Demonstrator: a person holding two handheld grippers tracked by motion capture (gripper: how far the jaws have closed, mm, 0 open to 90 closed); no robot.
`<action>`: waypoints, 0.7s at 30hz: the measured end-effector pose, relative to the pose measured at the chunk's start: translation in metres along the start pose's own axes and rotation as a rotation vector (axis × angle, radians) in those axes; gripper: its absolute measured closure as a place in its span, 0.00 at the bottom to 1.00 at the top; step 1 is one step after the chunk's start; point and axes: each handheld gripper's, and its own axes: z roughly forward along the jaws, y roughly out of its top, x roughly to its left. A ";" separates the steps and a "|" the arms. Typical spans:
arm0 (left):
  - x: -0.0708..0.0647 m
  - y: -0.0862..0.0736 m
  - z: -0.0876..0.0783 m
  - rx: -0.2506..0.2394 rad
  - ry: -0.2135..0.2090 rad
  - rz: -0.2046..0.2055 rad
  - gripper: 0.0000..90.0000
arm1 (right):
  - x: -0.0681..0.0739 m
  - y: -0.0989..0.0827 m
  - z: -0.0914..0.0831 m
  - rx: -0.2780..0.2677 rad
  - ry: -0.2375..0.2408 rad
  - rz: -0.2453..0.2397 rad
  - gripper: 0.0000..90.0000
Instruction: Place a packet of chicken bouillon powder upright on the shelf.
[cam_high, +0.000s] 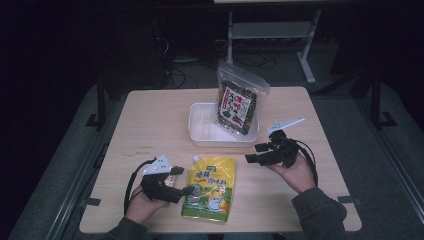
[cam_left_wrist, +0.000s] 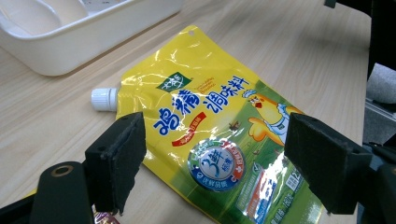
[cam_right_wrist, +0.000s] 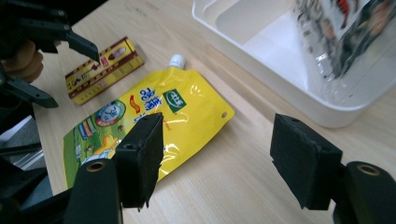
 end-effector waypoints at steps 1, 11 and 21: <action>-0.001 0.000 0.001 0.003 -0.002 0.000 0.23 | 0.000 0.000 0.007 0.031 -0.007 -0.004 0.39; -0.002 0.000 0.005 0.020 -0.006 0.005 0.23 | 0.000 0.005 0.041 0.145 -0.004 -0.010 0.43; 0.000 0.000 0.003 0.017 -0.008 0.001 0.23 | -0.006 0.015 0.070 0.244 0.012 0.018 0.47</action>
